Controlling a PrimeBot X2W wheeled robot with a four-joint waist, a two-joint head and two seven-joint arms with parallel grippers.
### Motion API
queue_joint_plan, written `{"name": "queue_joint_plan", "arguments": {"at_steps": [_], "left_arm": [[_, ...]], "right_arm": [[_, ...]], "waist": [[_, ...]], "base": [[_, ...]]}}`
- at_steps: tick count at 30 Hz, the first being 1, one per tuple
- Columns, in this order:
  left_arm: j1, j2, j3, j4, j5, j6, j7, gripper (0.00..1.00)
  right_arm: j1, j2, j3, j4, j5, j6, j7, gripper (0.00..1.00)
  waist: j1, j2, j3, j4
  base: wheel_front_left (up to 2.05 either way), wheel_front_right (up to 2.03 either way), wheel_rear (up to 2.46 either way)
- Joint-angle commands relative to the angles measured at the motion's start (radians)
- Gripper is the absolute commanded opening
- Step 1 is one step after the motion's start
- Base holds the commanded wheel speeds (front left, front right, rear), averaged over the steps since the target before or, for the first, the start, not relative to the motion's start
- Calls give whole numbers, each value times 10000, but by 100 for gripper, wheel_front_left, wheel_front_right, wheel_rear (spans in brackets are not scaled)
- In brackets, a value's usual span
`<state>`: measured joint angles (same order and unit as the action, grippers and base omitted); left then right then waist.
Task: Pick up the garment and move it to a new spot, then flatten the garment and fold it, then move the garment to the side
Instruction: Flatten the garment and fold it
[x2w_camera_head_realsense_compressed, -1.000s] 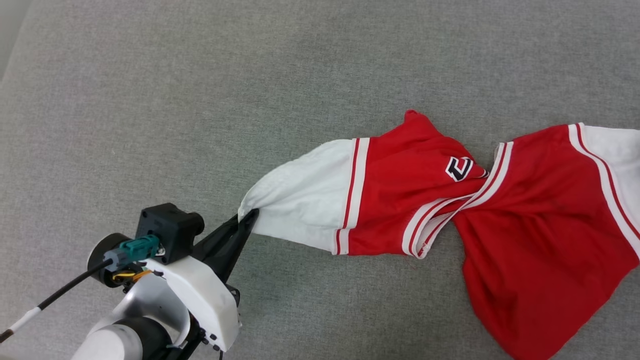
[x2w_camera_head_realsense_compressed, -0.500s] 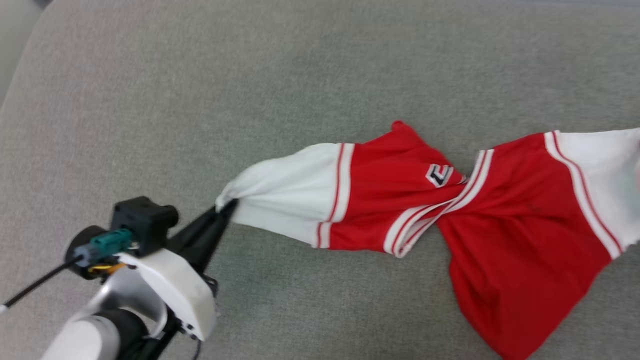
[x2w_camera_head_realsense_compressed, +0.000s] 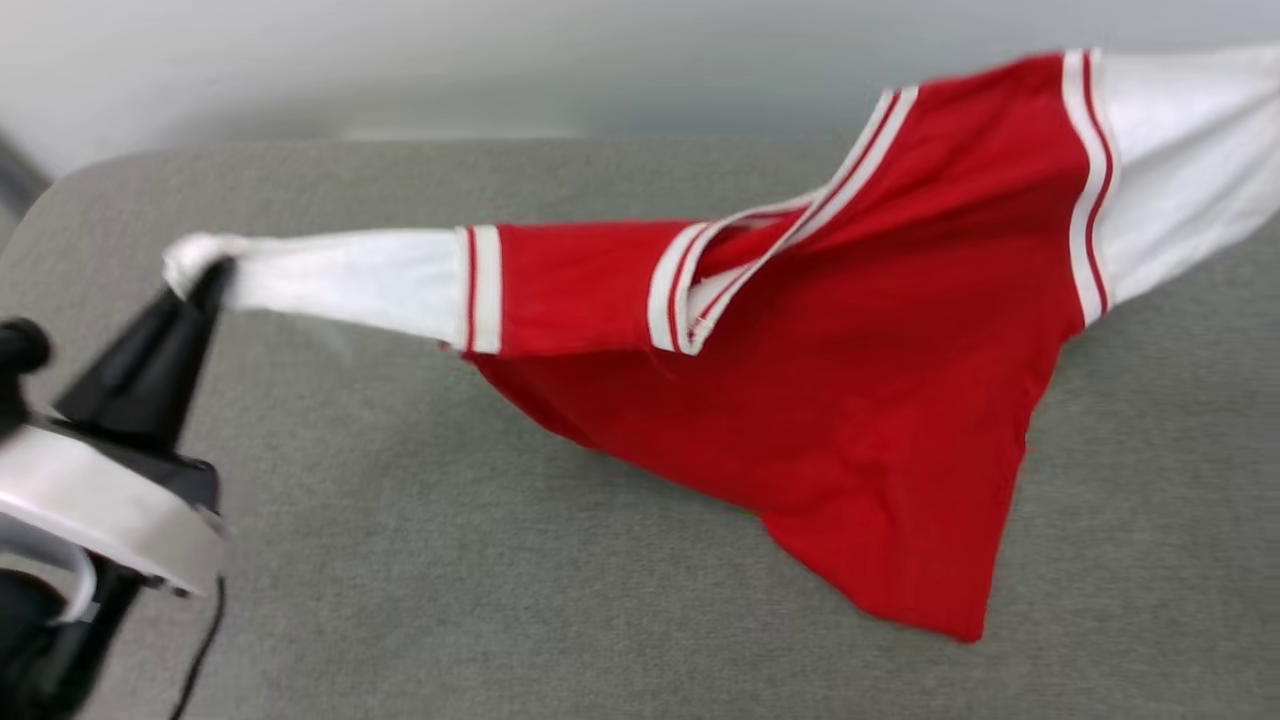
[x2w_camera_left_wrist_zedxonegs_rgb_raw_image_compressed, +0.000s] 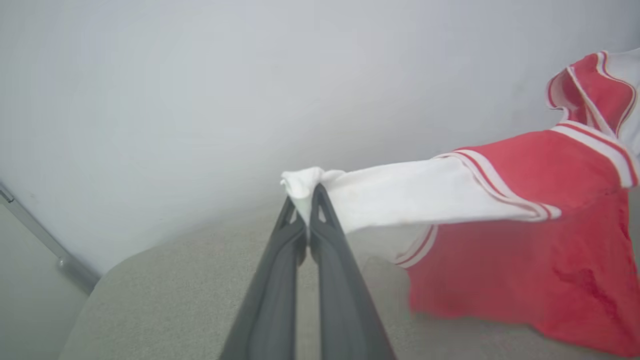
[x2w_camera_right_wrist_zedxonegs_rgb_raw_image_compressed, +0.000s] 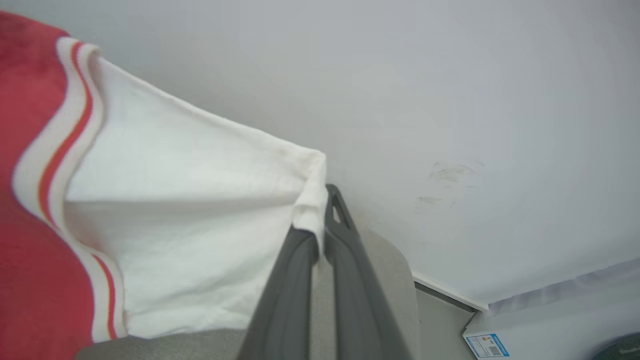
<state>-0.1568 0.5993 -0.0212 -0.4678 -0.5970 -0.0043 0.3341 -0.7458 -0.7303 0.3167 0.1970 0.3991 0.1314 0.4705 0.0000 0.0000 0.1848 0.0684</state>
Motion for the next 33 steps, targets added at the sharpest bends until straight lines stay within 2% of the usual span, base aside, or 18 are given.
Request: {"name": "queue_joint_plan", "arguments": {"at_steps": [1, 11, 19, 23, 25, 28, 33], "left_arm": [[-181, 142, 230, -159, -79, 59, -63, 0], [-1506, 870, 1938, -753, -829, 247, 60, 0], [-2945, 1184, 2464, -363, -1327, 469, 197, 0], [-3888, 1310, 2319, 88, -1408, 565, 203, 0], [-4354, 1563, 2168, 442, -1070, 625, 284, 0], [-5319, 1614, 1721, 976, -926, 697, 371, 0], [-7415, 1525, 927, 2187, -845, 514, 318, 0]], "right_arm": [[-199, 17, -136, -233, 95, -14, -152, 0], [-1092, 370, -480, -1919, 74, -12, -1144, 0], [-1732, 626, -721, -2581, -88, -14, -1538, 0], [-1979, 801, -1061, -2580, -181, -12, -1579, 0], [-2053, 901, -1236, -2468, -129, -14, -1572, 0], [-2287, 1007, -1469, -2310, 31, -14, -1723, 0], [-3158, 788, -1212, -1952, -253, -15, -2118, 0]], "waist": [[0, 0, -457, -451], [0, 0, -916, -1145], [0, 0, -769, -1392], [0, 0, -351, -1441], [0, 0, -80, -1411], [0, 0, 499, -1348], [0, 0, 1721, -1261]], "base": [[0, 0, 0], [0, 0, 0], [0, 0, 0], [0, 0, 0], [0, 0, 0], [0, 0, 0], [0, 0, 0]]}}
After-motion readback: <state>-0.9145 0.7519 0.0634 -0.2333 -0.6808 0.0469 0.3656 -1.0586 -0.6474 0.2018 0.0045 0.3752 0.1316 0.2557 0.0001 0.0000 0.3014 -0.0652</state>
